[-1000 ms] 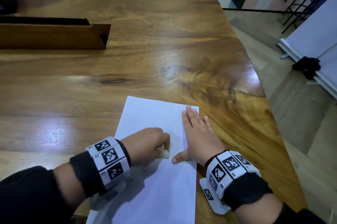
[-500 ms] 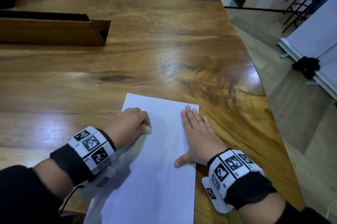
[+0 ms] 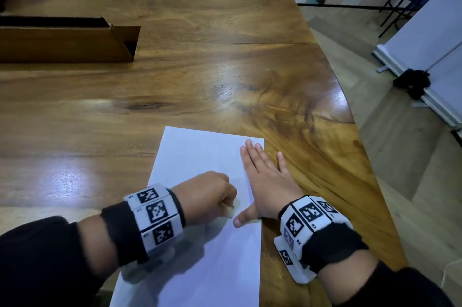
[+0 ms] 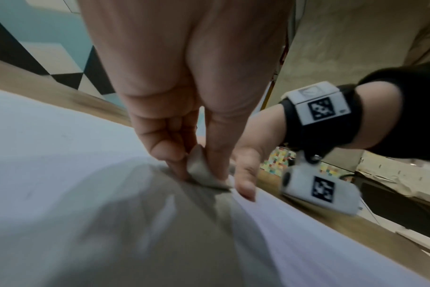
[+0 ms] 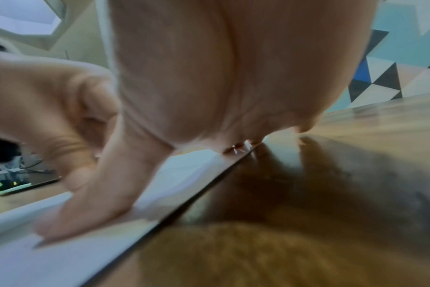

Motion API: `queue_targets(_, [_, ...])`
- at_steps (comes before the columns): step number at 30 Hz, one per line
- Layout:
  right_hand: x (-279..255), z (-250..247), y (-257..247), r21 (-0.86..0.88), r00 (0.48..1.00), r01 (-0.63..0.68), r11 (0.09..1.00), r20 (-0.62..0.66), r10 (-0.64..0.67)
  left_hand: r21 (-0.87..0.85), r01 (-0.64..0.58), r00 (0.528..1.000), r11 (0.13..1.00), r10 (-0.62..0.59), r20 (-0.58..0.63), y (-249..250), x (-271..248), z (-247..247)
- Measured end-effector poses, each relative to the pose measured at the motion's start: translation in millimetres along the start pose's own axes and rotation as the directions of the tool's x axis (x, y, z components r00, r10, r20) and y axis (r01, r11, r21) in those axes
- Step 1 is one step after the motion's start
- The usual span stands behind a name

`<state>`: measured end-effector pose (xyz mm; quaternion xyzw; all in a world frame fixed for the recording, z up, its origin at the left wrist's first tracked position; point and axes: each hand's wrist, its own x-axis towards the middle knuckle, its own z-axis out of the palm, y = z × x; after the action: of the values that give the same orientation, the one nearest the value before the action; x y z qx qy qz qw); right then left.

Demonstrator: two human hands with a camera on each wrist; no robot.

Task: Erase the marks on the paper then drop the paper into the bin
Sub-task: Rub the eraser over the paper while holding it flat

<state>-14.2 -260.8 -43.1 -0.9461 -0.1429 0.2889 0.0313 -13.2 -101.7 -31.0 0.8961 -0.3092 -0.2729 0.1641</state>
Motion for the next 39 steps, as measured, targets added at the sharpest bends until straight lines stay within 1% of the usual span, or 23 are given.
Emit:
queue_targets(2, [-0.3,-0.9,-0.4,-0.009,1.0,0.001,1.0,0.001,-0.001,0.01,0.04,0.993,0.999,-0.039,-0.108,-3.2,18.4,-11.0])
queue_targets(4, [-0.5,-1.4,-0.3,-0.022,1.0,-0.001,1.0,0.002,0.001,-0.036,0.12,0.962,0.992,-0.125,-0.241,-5.8,34.9,-20.0])
queue_targets(5, [-0.6,-1.5,-0.1,-0.027,1.0,-0.002,1.0,0.002,0.002,-0.041,0.132,0.954,0.99,-0.138,-0.267,-5.9,38.1,-20.5])
queue_targets(6, [-0.6,-1.5,-0.2,-0.025,1.0,-0.002,1.0,0.004,0.002,-0.016,0.119,0.958,0.993,-0.119,-0.259,-4.6,36.0,-18.2])
queue_targets(7, [-0.8,-1.5,-0.4,-0.018,1.0,-0.001,1.0,0.005,0.001,0.018,0.089,0.974,0.996,-0.083,-0.213,-1.5,28.4,-14.3])
queue_targets(9, [-0.6,-0.6,-0.3,-0.004,1.0,0.0,1.0,-0.001,0.0,0.048,0.006,0.999,0.999,-0.003,-0.05,5.3,7.6,-3.2])
queue_targets(11, [-0.6,-0.2,-0.8,0.0,1.0,0.002,1.0,-0.006,-0.002,0.028,-0.027,0.997,0.999,0.025,0.079,7.1,-6.8,2.5])
queue_targets(13, [-0.7,-0.5,-0.7,-0.004,1.0,0.004,1.0,-0.009,-0.005,0.038,-0.02,0.999,0.999,0.018,0.051,3.7,0.9,-6.3])
queue_targets(16, [-0.6,-0.6,0.0,-0.014,1.0,0.012,1.0,-0.01,-0.012,0.001,0.084,0.983,0.996,-0.083,-0.163,-4.5,29.6,-20.9])
queue_targets(18, [-0.2,-0.8,0.6,-0.018,1.0,0.014,1.0,-0.01,-0.014,0.006,0.101,0.969,0.995,-0.098,-0.226,-3.2,35.7,-21.2])
queue_targets(20, [-0.2,-0.4,1.1,-0.009,1.0,0.015,1.0,-0.007,-0.015,0.019,0.054,0.986,0.998,-0.05,-0.161,1.6,20.5,-13.9])
queue_targets(22, [0.3,0.2,1.6,-0.003,1.0,0.016,1.0,-0.011,-0.016,0.027,-0.023,1.0,0.999,0.023,-0.004,4.1,-0.4,-4.1])
queue_targets(23, [0.2,0.2,1.6,-0.004,1.0,0.017,1.0,-0.009,-0.017,0.023,-0.036,0.997,0.999,0.035,0.07,4.2,-7.9,-1.7])
queue_targets(24, [0.4,0.5,1.7,-0.005,1.0,0.017,1.0,-0.009,-0.017,0.006,-0.035,0.994,0.999,0.034,0.105,2.4,-9.6,-2.8])
queue_targets(25, [0.7,0.6,1.8,-0.007,1.0,0.017,1.0,-0.013,-0.017,0.008,-0.025,0.994,1.0,0.024,0.104,1.3,-5.5,-6.5])
queue_targets(26, [0.7,0.7,1.9,-0.011,1.0,0.019,1.0,-0.016,-0.019,0.022,-0.012,0.998,1.0,0.01,0.058,1.0,3.2,-10.5])
queue_targets(28, [0.3,0.0,1.9,-0.015,1.0,0.023,1.0,-0.017,-0.023,0.01,0.039,0.994,0.999,-0.037,-0.103,-2.4,23.3,-20.5])
queue_targets(30, [-0.4,-0.2,2.0,-0.019,1.0,0.022,1.0,-0.017,-0.022,-0.044,0.088,0.978,0.995,-0.094,-0.188,-5.6,32.2,-22.5])
queue_targets(32, [-0.3,-0.7,1.9,-0.014,1.0,0.02,1.0,-0.01,-0.02,0.002,0.083,0.986,0.997,-0.082,-0.149,-6.8,26.7,-11.0])
queue_targets(34, [0.5,0.2,2.1,-0.001,1.0,0.013,1.0,-0.017,-0.013,0.043,0.03,0.998,0.999,-0.028,-0.057,-8.9,8.3,7.4])
queue_targets(35, [0.7,0.3,1.6,0.0,1.0,0.012,1.0,-0.02,-0.012,0.105,-0.016,1.0,0.994,0.016,-0.005,-9.3,-3.3,13.1])
queue_targets(37, [-0.3,-0.5,-0.4,-0.002,1.0,0.015,1.0,-0.025,-0.015,0.065,-0.074,0.997,0.995,0.071,0.04,-9.5,-16.2,21.1])
queue_targets(39, [-1.8,-4.2,-2.1,0.011,0.999,0.019,1.0,-0.034,-0.019,-0.051,-0.036,0.999,0.998,0.038,0.028,-7.8,-20.5,19.5])
